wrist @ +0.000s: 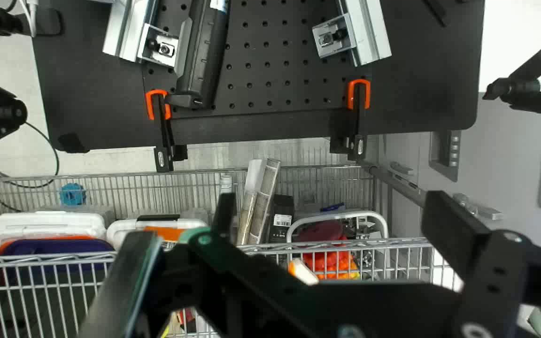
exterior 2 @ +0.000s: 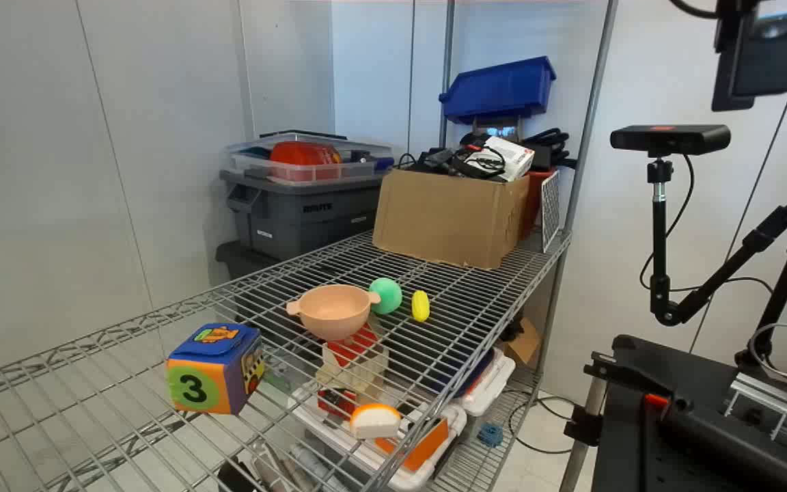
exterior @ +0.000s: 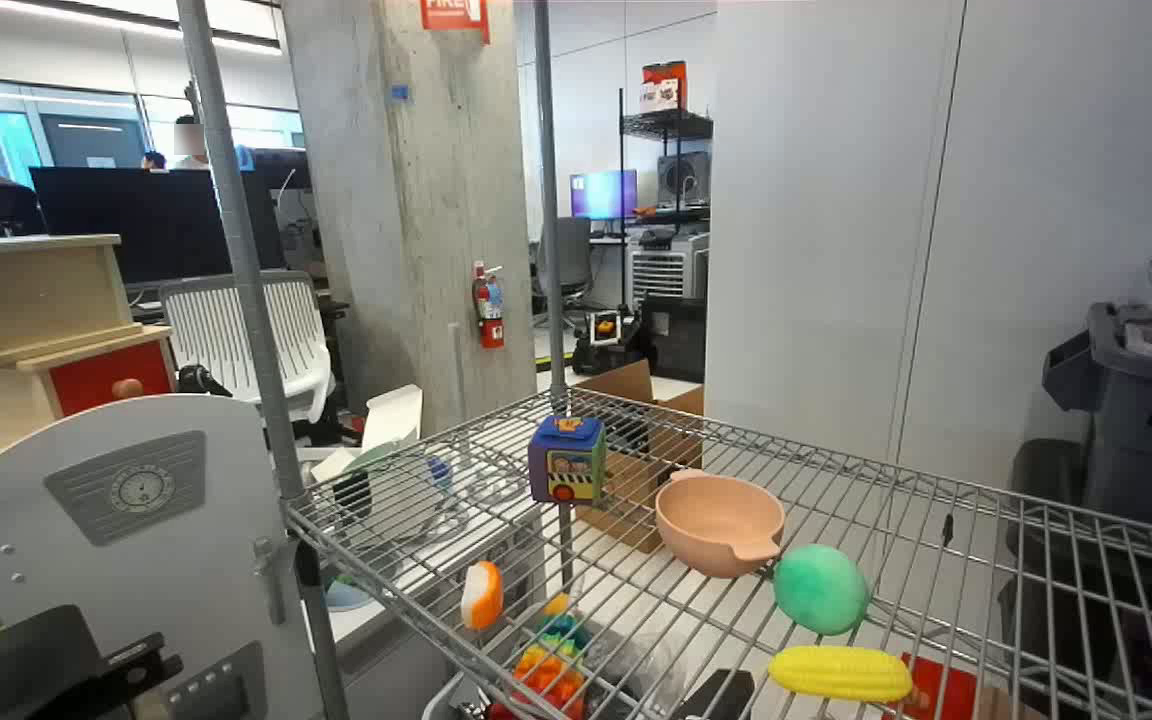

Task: Put the orange object on the toy box

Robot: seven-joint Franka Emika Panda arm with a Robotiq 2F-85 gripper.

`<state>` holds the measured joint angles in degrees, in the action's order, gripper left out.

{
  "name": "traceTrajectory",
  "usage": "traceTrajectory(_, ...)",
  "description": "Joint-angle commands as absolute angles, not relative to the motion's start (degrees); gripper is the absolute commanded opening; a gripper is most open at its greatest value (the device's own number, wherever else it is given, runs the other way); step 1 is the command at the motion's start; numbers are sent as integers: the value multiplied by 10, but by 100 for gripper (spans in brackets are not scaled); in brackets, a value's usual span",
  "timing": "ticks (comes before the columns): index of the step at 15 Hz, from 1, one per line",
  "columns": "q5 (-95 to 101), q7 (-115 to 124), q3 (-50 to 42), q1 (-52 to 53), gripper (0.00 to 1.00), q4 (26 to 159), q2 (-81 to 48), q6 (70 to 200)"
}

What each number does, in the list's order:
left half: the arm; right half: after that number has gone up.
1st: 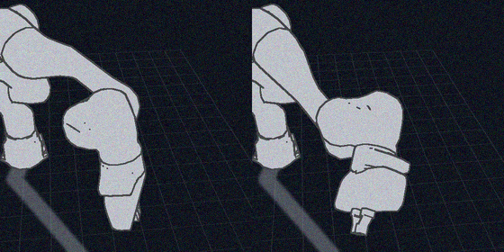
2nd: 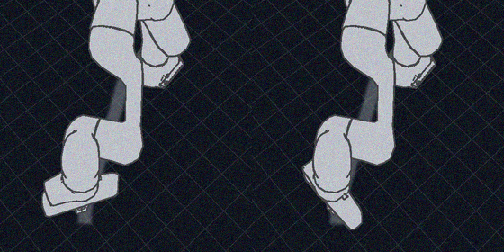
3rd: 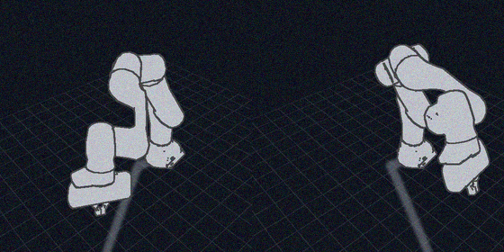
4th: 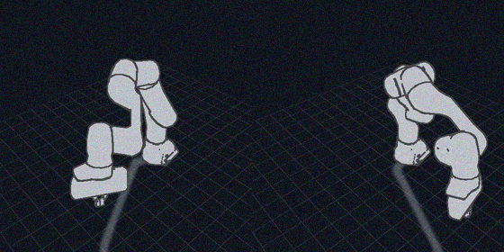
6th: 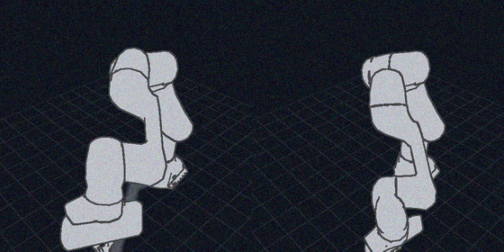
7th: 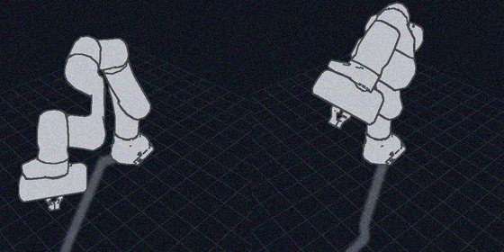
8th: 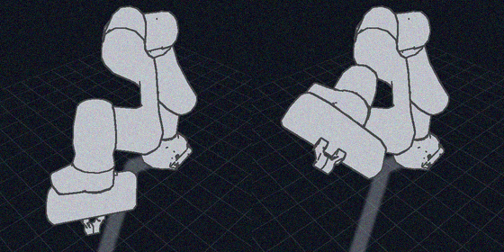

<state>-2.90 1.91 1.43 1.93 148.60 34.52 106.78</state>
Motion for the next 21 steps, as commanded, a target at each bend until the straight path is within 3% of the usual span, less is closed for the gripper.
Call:
traceTrajectory(1,-29,18,15,18,100,1485,345,1067)
traceTrajectory(9,-24,8,9,13,100,1473,305,1103)
traceTrajectory(21,-32,44,7,8,100,1400,-44,1499)
